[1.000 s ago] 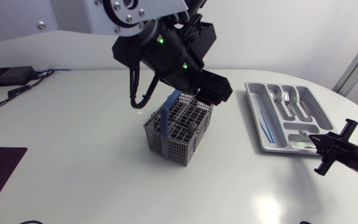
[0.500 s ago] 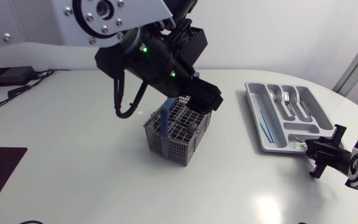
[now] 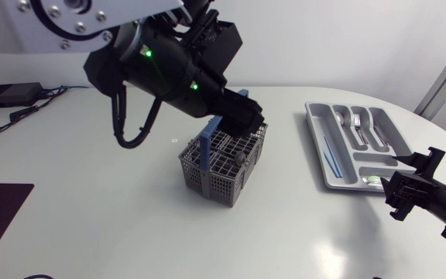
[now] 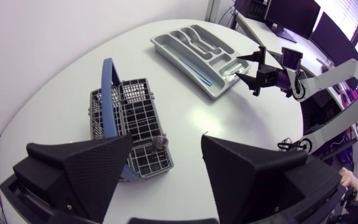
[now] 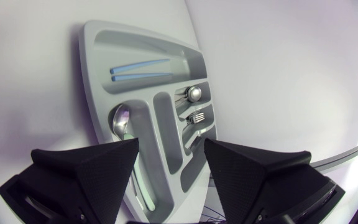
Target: Unload the cutlery basket into the drawer organizer.
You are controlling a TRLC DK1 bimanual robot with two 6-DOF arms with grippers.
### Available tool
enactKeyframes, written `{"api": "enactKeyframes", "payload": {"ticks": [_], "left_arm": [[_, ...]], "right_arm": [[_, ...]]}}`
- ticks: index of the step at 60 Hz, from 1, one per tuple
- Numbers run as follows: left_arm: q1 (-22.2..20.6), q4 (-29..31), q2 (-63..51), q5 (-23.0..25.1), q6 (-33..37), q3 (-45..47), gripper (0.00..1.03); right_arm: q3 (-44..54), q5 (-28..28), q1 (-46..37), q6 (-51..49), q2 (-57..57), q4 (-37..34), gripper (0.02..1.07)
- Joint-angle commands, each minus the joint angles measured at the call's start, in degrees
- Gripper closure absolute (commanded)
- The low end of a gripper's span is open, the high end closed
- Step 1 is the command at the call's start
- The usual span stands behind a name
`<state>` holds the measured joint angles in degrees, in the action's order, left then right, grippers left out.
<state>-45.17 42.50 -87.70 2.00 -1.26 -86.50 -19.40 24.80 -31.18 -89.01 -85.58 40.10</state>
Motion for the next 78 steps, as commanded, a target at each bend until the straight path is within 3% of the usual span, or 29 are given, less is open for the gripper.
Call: {"api": "enactKeyframes", "payload": {"ticks": [1, 9, 11, 17, 28, 39, 51, 59, 78], "left_arm": [[0.69, -0.14, 2.45, -0.42, 0.99, 1.95, 0.12], [1.13, -0.14, 3.94, -0.42, 0.91, 3.44, 0.12], [1.57, -0.05, 4.38, -0.42, 0.91, 4.06, 0.12], [2.01, -0.4, 5.7, -0.42, 1.08, 6.52, 0.12], [2.8, -2.33, 6.75, -1.91, 1.26, 10.3, 0.12], [4.12, -6.03, 9.13, -1.91, 1.78, 15.66, 0.12], [5.44, -10.86, 10.97, -2.26, 3.37, 21.28, 0.12], [6.14, -15.78, 12.47, -2.7, 4.07, 25.24, 0.12], [8.08, -28.44, 14.75, -3.41, 5.83, 35.08, 0.12]], "right_arm": [[1.03, -0.45, 1.03, 2.0, 5.42, -4.5, 0.24], [-1.87, -0.36, 4.11, 7.98, 15.97, -21.02, 0.24], [-3.63, -0.36, 6.48, 11.14, 20.1, -28.23, 0.24], [-6.62, -0.98, 12.72, 18.17, 25.73, -39.22, 0.24], [-13.39, -6.25, 28.1, 32.85, 26.96, -50.99, 0.24], [-22.97, -7.66, 40.06, 47.88, 22.48, -59.61, 0.25], [-31.14, -7.22, 48.93, 60.62, 13.95, -64.18, 0.25], [-36.06, -3.0, 52.71, 67.74, 7.89, -66.73, 0.39], [-43.44, 1.57, 55.17, 77.15, -0.46, -69.28, 0.48]]}}
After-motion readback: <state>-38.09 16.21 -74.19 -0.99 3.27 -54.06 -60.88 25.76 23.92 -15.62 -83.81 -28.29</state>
